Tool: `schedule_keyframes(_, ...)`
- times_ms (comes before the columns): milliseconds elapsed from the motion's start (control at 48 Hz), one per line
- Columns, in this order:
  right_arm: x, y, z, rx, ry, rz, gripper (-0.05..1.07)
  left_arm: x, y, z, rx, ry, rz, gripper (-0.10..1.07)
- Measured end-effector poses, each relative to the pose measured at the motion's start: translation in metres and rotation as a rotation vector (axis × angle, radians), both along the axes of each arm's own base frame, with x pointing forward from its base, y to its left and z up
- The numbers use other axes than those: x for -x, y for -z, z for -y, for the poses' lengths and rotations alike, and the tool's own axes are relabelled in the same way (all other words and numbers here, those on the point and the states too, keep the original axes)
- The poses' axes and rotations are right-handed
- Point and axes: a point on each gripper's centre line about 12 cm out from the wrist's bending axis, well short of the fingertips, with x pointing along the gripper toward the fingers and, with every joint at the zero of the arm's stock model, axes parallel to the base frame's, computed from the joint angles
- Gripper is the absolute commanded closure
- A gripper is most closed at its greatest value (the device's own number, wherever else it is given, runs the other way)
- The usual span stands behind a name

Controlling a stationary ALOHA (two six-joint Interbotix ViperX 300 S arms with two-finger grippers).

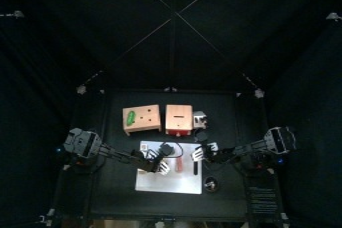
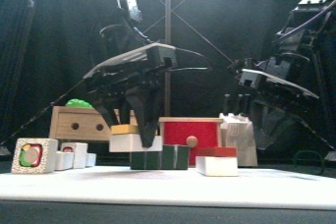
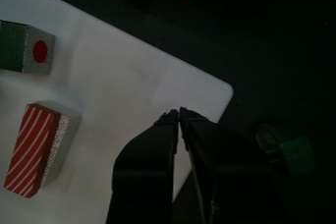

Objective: Place egg sushi onto bench

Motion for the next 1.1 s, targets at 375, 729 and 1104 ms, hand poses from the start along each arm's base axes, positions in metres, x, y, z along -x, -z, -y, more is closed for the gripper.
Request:
schedule_keyframes(375, 0.000, 0.002, 0.000, 0.002, -0.001, -0.007, 0.49, 0.021, -0.069, -0.030, -0.156, -0.011, 0.043, 0.30)
schedule_keyframes(729, 0.000, 0.006, 0.001, 0.005, -0.001, -0.021, 0.49, 0.056, -0.113, -0.119, -0.213, -0.186, 0.004, 0.30)
schedule_keyframes(1104, -0.004, 0.017, 0.000, 0.002, -0.004, -0.049, 0.49, 0.087, -0.118, -0.187, -0.205, -0.355, -0.066, 0.30)
